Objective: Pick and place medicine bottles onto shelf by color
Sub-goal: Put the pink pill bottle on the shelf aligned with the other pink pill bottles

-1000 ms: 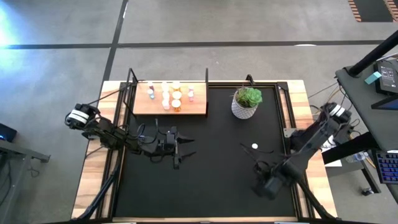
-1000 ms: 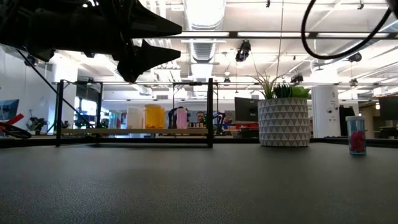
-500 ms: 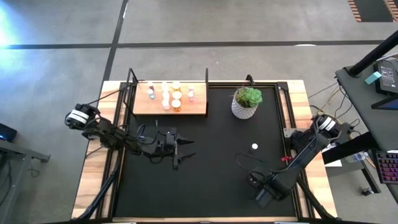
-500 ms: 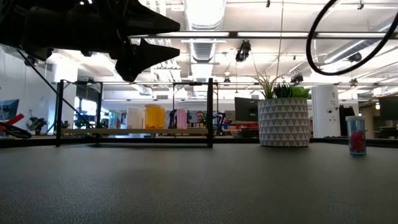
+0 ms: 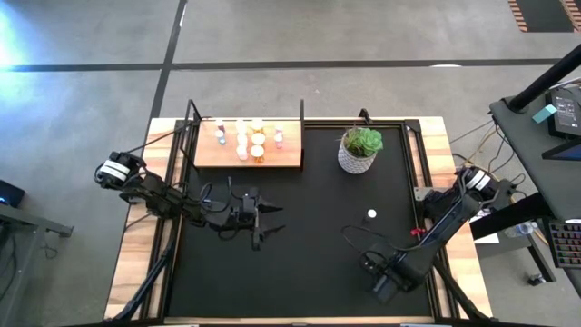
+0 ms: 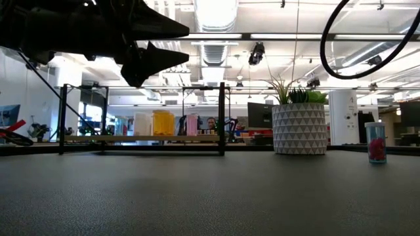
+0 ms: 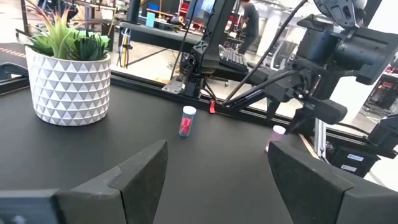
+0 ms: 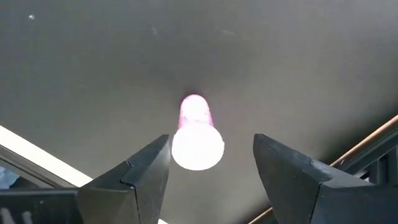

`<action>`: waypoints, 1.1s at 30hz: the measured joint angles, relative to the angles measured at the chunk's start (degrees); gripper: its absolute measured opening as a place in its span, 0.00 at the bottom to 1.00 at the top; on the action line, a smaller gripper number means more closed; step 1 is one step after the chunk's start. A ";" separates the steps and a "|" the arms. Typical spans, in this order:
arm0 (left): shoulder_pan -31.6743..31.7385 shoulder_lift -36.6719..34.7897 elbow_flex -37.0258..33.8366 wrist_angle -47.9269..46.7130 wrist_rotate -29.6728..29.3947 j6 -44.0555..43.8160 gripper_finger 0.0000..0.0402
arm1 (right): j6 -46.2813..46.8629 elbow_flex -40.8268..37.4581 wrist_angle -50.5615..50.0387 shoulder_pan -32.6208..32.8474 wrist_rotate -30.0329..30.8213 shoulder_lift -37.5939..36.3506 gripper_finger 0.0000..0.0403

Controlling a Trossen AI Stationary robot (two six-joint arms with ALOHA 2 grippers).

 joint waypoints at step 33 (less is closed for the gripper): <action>0.07 -0.01 0.00 -0.44 0.00 0.04 0.65 | -2.11 -1.97 4.89 0.87 -1.07 0.20 0.28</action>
